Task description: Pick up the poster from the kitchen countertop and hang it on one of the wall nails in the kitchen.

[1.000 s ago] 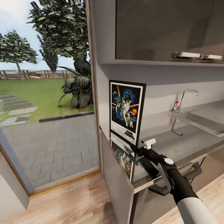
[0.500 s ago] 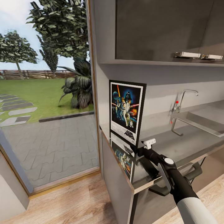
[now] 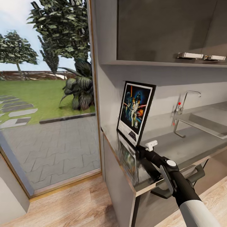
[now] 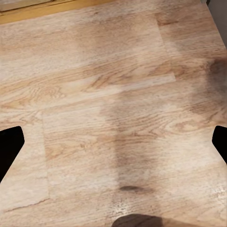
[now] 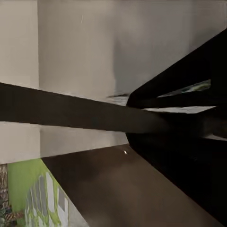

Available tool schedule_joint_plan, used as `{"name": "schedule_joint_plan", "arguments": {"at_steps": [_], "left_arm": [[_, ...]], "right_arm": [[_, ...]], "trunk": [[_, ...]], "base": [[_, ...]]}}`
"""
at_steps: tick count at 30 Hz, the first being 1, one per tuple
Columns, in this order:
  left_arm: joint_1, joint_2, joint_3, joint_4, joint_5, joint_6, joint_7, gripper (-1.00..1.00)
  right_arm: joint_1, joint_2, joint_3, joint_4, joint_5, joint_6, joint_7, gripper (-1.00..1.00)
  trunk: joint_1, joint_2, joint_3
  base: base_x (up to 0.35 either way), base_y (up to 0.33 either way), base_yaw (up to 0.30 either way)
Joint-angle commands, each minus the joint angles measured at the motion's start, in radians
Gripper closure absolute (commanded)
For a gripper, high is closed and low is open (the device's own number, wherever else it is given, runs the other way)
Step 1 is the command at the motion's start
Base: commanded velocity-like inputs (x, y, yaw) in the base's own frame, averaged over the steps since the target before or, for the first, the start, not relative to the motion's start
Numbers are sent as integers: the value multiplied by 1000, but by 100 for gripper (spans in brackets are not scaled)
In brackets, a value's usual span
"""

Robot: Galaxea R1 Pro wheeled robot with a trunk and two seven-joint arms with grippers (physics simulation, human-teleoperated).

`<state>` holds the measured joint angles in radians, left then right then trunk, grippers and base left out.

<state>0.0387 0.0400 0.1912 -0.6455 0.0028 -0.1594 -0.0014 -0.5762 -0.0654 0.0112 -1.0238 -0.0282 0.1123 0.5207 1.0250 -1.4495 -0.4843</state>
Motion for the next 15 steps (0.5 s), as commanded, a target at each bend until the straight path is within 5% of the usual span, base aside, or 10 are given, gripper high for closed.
{"name": "schedule_joint_plan", "arguments": {"at_steps": [1,15], "left_arm": [[0,0,1,-1,0,-2,0,-100],[0,0,1,-2,0,-2,0,-100]], "right_arm": [[0,-1,1,-2,-7,9,5,100],[0,-1,1,-5,-7,9,15,100]], "trunk": [[0,-1,-1],[0,-1,-1]], "base": [[0,0,0],[0,0,0]]}}
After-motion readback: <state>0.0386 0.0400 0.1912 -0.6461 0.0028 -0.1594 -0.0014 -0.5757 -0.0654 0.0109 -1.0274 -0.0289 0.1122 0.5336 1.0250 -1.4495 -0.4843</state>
